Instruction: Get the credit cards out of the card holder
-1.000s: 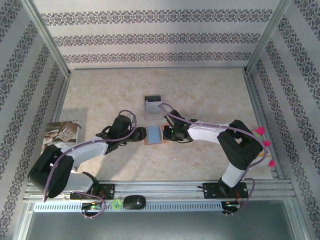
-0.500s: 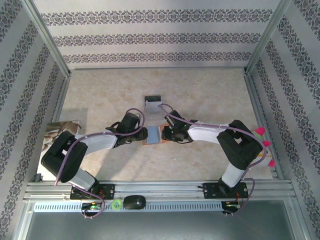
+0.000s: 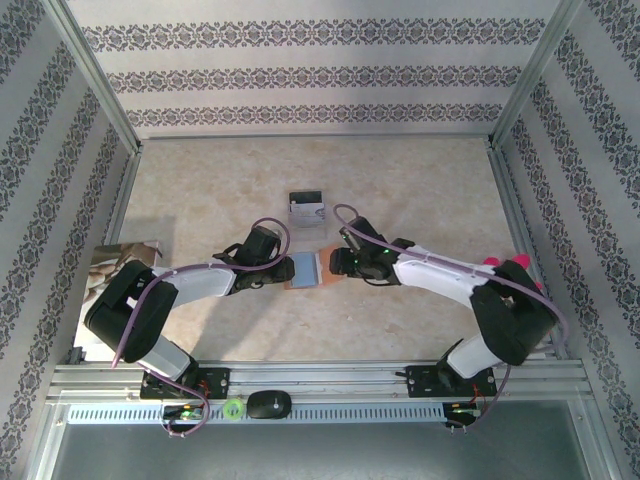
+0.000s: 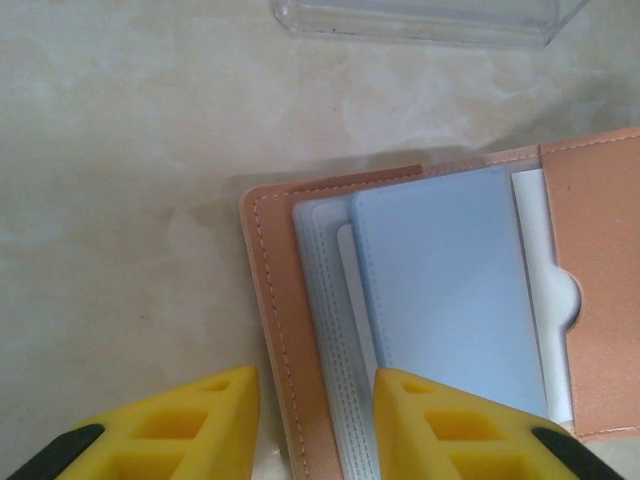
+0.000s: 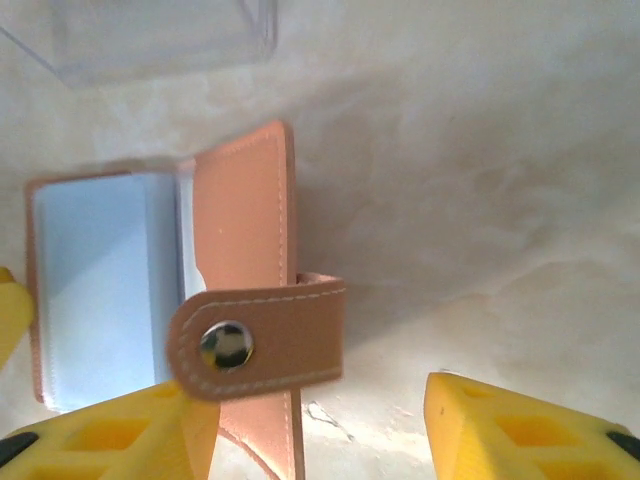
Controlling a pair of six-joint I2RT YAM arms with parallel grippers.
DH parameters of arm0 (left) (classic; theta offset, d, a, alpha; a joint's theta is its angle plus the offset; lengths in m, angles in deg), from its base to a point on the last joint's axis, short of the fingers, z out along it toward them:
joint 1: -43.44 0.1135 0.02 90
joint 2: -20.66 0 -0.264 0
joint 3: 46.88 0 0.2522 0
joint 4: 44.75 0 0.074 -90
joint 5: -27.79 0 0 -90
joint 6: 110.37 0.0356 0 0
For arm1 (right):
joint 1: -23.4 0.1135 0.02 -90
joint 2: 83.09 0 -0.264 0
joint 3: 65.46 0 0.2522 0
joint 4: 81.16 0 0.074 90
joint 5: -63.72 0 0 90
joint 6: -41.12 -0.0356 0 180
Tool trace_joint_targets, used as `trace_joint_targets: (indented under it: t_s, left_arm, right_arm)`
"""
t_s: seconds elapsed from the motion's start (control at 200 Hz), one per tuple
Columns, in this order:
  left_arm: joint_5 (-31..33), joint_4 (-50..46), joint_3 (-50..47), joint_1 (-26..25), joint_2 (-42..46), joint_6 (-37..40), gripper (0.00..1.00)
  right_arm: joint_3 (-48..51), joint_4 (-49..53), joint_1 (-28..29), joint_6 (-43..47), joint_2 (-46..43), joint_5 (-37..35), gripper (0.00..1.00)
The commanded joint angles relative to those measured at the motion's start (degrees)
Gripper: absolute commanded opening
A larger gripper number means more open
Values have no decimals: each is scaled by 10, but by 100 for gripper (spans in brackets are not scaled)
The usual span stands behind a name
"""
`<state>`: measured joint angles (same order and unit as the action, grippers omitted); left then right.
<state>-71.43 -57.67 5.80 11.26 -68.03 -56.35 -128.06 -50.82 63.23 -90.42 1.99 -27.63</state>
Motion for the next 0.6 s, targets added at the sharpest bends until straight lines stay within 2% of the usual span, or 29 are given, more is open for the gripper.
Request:
trace_joint_targets:
  t_s: [0.0, 0.12, 0.265, 0.475, 0.595]
  left_arm:
    - [-7, -2, 10, -6, -4, 5, 35]
    - [-10, 4, 6, -5, -2, 4, 35]
    - [-8, 7, 1, -5, 8, 2, 36]
    - [10, -24, -15, 8, 58, 5, 38]
    - [23, -57, -39, 31, 121, 9, 41]
  right_arm:
    - [-13, 43, 1, 46, -51, -52, 58]
    - [-53, 40, 42, 102, -56, -56, 59]
    - [-102, 20, 88, 134, 2, -7, 59]
    - [-107, -38, 95, 138, 72, 64, 57]
    - [-127, -10, 94, 147, 103, 42, 56]
